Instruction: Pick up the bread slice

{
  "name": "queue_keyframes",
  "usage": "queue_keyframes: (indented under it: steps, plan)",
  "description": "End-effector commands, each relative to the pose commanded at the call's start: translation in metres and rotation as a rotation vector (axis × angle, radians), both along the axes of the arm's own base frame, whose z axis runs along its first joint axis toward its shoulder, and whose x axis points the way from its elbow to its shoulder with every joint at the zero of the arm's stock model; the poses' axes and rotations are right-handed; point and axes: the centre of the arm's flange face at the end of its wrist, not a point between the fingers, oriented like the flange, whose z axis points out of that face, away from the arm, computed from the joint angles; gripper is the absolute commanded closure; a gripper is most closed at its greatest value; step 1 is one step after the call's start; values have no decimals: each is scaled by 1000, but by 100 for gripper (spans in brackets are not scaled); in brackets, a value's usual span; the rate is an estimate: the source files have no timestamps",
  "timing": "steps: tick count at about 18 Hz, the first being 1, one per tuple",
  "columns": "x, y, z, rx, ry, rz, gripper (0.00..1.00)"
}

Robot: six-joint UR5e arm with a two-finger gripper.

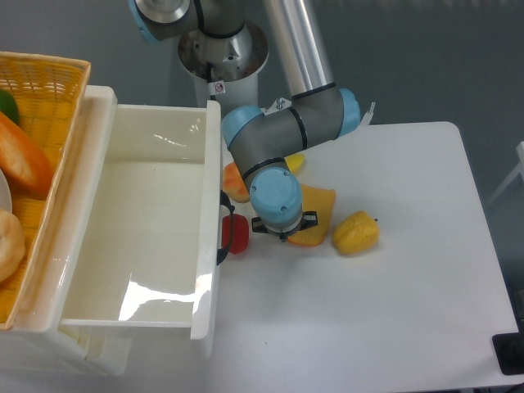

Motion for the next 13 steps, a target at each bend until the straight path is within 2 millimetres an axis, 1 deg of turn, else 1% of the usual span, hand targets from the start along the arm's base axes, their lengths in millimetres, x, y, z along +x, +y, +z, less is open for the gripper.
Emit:
queue_keyframes:
  steps: [2,4,7,9,12,13]
  plan:
    - [-5,1,10,16,8,-11,100]
    - [-14,4,26,36,24,-19,100]
    - [-28,14,48,84,45,-29,100]
    - [-38,18,63,105,57,-74,100]
    - [-56,15,98,150,83,-163,100]
    - [-62,12,113,177,94,-175,100]
